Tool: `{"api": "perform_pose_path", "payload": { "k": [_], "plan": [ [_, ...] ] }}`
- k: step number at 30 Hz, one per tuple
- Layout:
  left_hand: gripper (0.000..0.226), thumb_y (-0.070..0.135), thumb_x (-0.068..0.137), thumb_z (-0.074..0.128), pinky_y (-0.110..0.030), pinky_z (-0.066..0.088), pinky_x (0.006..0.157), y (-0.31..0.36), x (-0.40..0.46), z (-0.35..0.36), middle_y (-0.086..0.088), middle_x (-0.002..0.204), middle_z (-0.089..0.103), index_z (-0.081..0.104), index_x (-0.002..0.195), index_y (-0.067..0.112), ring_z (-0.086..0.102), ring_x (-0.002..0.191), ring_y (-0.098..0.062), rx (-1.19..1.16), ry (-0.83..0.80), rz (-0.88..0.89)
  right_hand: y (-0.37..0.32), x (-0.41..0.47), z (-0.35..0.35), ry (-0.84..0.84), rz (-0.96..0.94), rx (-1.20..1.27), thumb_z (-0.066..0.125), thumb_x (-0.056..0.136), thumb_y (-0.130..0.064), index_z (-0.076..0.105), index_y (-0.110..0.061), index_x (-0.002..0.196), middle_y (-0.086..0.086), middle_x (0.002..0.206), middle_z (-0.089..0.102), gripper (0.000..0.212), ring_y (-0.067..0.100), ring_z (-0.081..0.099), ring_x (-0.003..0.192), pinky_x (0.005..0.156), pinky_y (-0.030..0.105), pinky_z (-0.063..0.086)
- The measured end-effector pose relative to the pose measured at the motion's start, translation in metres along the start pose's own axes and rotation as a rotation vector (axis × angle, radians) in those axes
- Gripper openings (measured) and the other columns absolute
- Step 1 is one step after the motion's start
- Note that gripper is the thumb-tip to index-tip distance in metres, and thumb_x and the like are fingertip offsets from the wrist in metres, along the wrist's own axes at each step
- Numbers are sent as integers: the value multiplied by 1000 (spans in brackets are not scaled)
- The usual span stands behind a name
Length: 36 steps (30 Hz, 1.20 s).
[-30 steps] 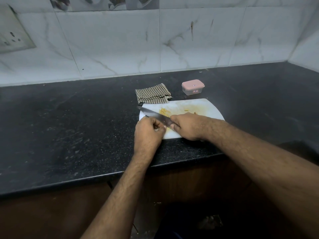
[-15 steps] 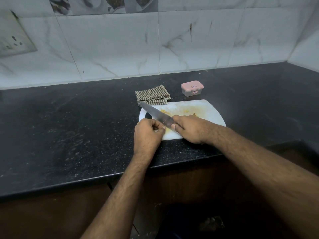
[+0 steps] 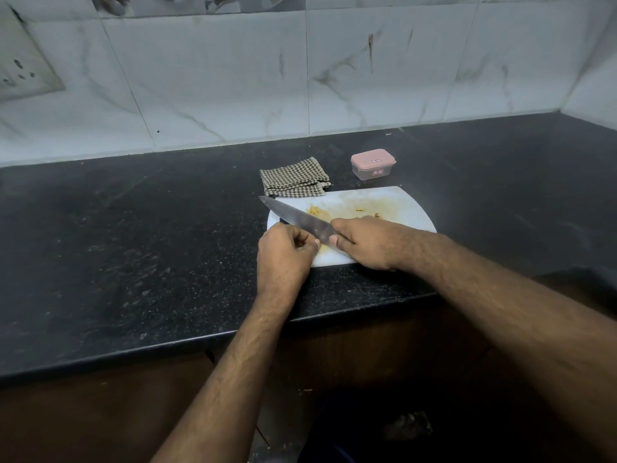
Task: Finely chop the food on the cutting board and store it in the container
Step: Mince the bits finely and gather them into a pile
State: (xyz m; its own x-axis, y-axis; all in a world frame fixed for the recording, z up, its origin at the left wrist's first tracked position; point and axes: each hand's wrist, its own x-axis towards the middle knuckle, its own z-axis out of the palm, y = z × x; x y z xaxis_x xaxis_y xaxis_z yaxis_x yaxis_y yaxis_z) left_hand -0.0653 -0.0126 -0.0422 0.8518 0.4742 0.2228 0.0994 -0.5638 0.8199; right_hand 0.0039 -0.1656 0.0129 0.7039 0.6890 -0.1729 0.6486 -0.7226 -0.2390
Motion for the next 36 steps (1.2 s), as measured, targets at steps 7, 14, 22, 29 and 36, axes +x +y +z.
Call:
{"api": "perform_pose_path", "payload": {
  "k": [7,14,22,29,36],
  "plan": [
    [13,21,87,79,-22,51,65,-2,1,1,11,72,69,76,75,20,64,70,-2,-1,11,0,0,2,-3,-14,-14,-41,36,108,-39,45,-24,101,-6,82,54,18,7,50,72,60,29,34],
    [10,20,86,80,-30,59,71,-2,3,1,12,73,72,77,76,21,67,73,-2,-6,2,7,-3,9,-6,-59,10,-103,36,107,-41,43,-27,100,-3,84,54,17,13,51,76,72,34,38],
    [10,15,83,75,-33,61,76,1,1,-1,12,73,72,75,74,20,68,74,-1,-8,3,-3,-6,9,-5,-49,31,-142,35,107,-41,42,-26,101,-5,80,49,18,17,51,80,74,35,38],
    [12,16,84,77,-30,59,75,1,1,-1,10,74,71,74,73,19,67,74,-4,-7,-7,-15,-5,7,2,18,82,-79,35,107,-39,50,-19,124,0,92,52,31,21,52,89,76,33,38],
    [16,17,86,75,-30,58,73,2,0,-2,10,75,70,70,72,22,65,73,-5,-12,-8,-23,0,5,4,35,53,-63,35,107,-39,43,-23,102,-4,85,53,19,17,53,82,72,33,38]
  ]
}}
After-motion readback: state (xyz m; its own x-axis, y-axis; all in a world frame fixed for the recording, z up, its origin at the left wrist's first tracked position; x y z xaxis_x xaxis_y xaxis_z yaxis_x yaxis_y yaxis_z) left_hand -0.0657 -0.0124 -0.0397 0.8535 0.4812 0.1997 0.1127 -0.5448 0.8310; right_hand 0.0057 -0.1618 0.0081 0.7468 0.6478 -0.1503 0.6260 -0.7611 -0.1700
